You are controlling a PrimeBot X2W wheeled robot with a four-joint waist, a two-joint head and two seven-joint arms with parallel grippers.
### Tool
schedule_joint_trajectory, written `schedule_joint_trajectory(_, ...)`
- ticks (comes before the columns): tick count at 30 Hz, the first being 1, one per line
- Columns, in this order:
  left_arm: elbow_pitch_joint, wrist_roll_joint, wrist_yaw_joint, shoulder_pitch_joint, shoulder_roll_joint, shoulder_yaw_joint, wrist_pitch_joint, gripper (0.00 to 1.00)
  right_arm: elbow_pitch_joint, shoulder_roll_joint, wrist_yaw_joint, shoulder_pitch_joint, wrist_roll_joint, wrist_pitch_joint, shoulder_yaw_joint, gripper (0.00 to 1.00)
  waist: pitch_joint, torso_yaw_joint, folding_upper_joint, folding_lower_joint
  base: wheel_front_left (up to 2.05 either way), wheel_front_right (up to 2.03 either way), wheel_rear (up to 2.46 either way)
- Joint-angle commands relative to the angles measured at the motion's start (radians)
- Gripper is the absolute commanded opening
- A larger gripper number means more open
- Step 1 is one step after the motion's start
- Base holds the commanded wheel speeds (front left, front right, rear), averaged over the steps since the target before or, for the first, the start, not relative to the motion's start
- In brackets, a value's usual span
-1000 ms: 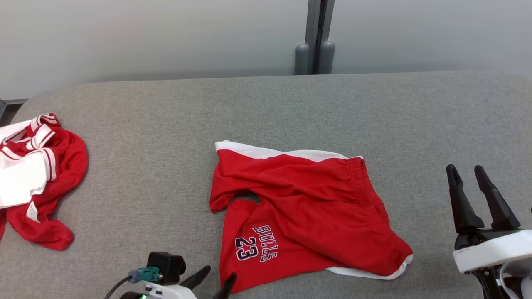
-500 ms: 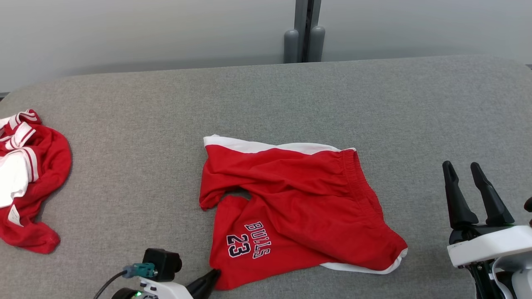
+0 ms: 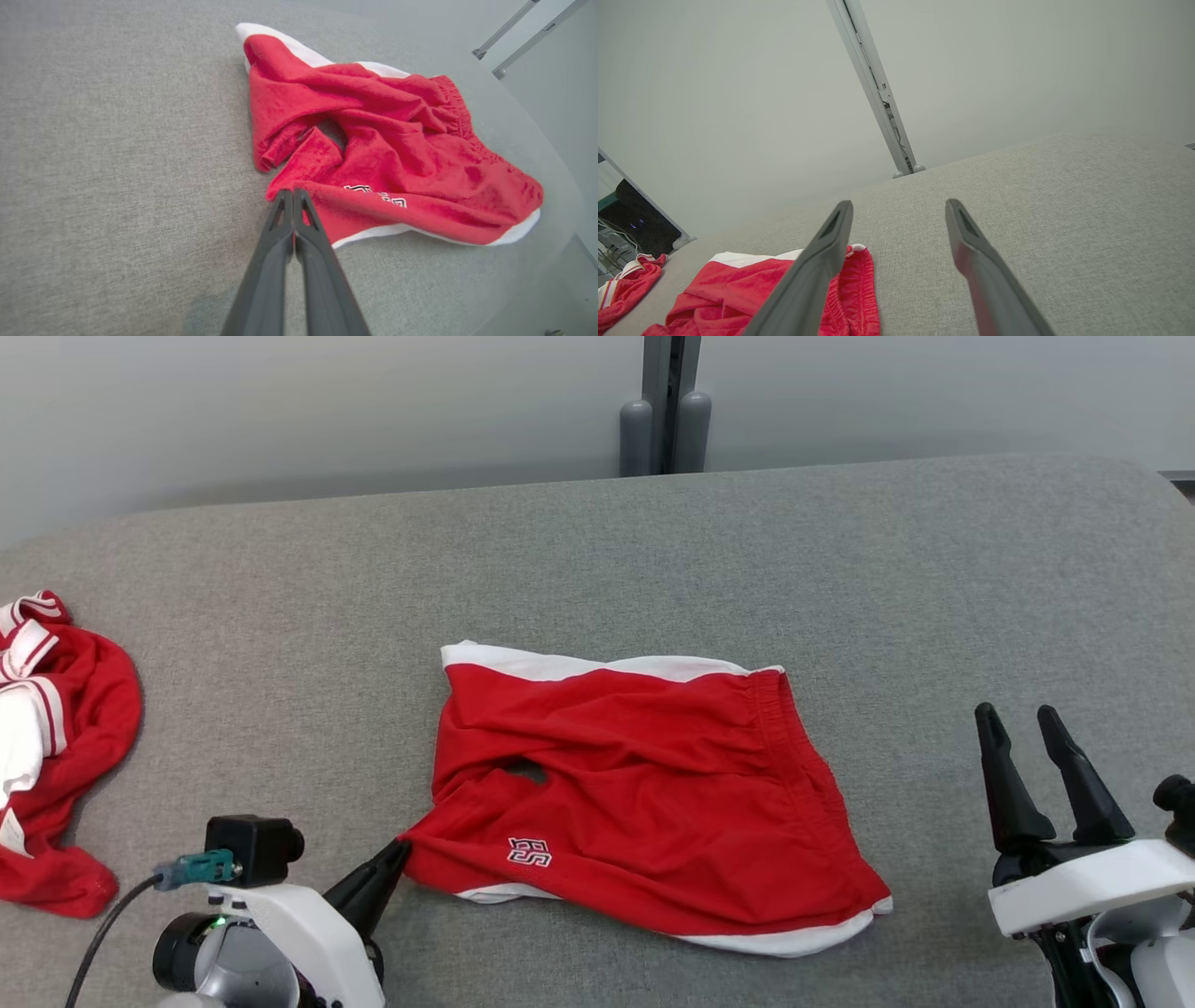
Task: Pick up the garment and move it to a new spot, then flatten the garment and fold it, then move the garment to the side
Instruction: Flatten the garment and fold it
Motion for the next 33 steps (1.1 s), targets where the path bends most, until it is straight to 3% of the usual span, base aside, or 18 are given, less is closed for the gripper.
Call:
schedule_joint_trajectory(1, 0.052, -0.024, -0.003, -0.038, 0.01, 0.009, 0.025, 0.0, 0.01, -0.005, 0.0, -0.014, -0.008, 0.011, 0.007, 1.0, 0.001, -0.006, 0.0, 0.0, 0.0, 0.0, 0.0)
schedule_joint_trajectory(10, 0.266, -0.047, -0.016, -0.145, -0.002, 0.008, -0.018, 0.0, 0.034, -0.012, 0.0, -0.023, -0.009, 0.018, 0.026, 1.0, -0.002, -0.02, 0.0, 0.0, 0.0, 0.0, 0.0)
schedule_joint_trajectory(11, 0.282, -0.049, -0.018, -0.151, -0.007, 0.004, -0.029, 0.11, 0.036, -0.012, 0.0, -0.024, -0.009, 0.018, 0.028, 1.0, -0.002, -0.02, 0.0, 0.0, 0.0, 0.0, 0.0)
schedule_joint_trajectory(12, 0.295, -0.053, -0.018, -0.155, -0.01, -0.001, -0.04, 0.67, 0.038, -0.012, 0.0, -0.024, -0.008, 0.017, 0.029, 1.0, -0.002, -0.019, 0.0, 0.0, 0.0, 0.0, 0.0)
schedule_joint_trajectory(13, 0.303, -0.056, -0.02, -0.161, -0.012, -0.001, -0.059, 1.0, 0.04, -0.012, 0.0, -0.026, -0.007, 0.016, 0.032, 1.0, -0.002, -0.019, 0.0, 0.0, 0.0, 0.0, 0.0)
schedule_joint_trajectory(18, 0.3, -0.052, -0.025, -0.131, -0.002, -0.008, -0.135, 1.0, 0.044, -0.011, 0.0, -0.024, -0.006, 0.009, 0.04, 1.0, -0.003, -0.013, 0.0, 0.0, 0.0, 0.0, 0.0)
schedule_joint_trajectory(33, 0.16, 0.07, 0.001, -0.008, 0.097, -0.122, -0.056, 1.0, 0.042, -0.025, 0.0, -0.018, -0.011, 0.023, 0.043, 1.0, -0.006, -0.005, 0.0, 0.0, 0.0, 0.0, 0.0)
